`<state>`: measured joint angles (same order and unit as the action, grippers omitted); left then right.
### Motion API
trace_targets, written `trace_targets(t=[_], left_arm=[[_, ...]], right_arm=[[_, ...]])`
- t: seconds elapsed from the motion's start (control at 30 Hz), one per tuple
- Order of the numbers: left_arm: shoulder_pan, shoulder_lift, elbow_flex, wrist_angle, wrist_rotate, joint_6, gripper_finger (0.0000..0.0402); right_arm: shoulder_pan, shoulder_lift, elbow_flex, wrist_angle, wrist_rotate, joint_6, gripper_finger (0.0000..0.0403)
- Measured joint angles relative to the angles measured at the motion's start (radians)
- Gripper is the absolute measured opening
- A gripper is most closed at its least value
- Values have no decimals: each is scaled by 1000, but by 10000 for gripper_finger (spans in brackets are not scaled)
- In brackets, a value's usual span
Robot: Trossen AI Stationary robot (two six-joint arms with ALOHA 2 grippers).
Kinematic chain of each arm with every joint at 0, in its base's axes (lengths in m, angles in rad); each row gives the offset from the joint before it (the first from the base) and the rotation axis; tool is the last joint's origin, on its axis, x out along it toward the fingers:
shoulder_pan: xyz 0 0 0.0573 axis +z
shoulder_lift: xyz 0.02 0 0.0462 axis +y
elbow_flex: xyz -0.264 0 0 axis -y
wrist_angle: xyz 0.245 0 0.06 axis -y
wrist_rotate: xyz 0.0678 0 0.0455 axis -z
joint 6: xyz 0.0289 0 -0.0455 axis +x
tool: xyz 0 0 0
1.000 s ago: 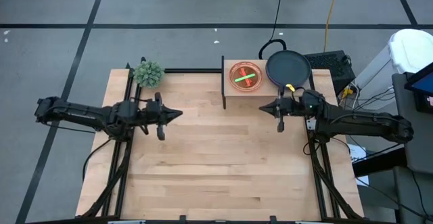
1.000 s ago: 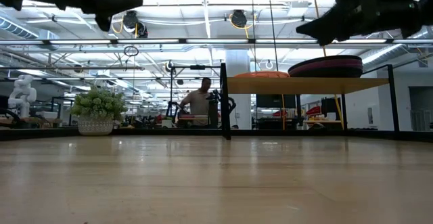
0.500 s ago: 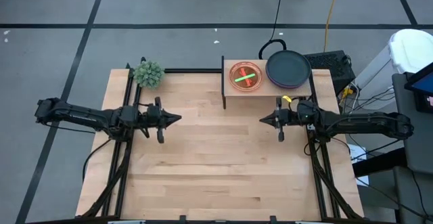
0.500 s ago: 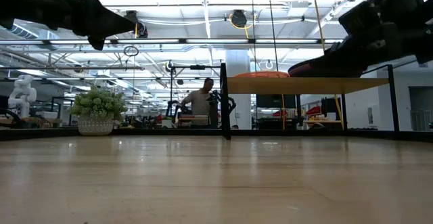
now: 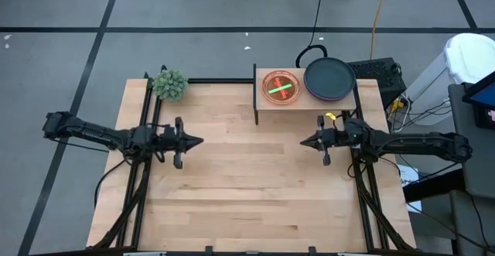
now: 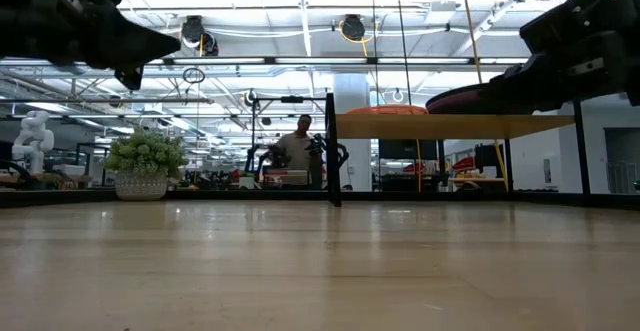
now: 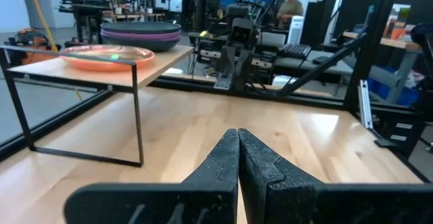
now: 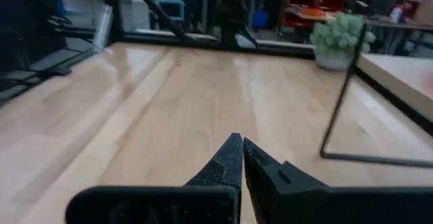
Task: Place and stack plates onto a shelf
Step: Return to Home Position
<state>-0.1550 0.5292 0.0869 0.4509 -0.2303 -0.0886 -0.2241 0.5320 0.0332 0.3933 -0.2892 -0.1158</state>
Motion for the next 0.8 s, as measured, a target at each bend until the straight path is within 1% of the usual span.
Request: trace_targets(t=[0.27, 0.47, 0.8], left_arm=[[-5, -88, -78, 6, -16, 6, 0], [-4, -135, -78, -32, -47, 62, 0], [-3, -217, -77, -152, -51, 67, 0]], right_arm=[[0, -57, -15, -27, -24, -5, 0], [-3, -98, -16, -58, -28, 8, 0], [-3, -215, -7, -120, -19, 25, 0]])
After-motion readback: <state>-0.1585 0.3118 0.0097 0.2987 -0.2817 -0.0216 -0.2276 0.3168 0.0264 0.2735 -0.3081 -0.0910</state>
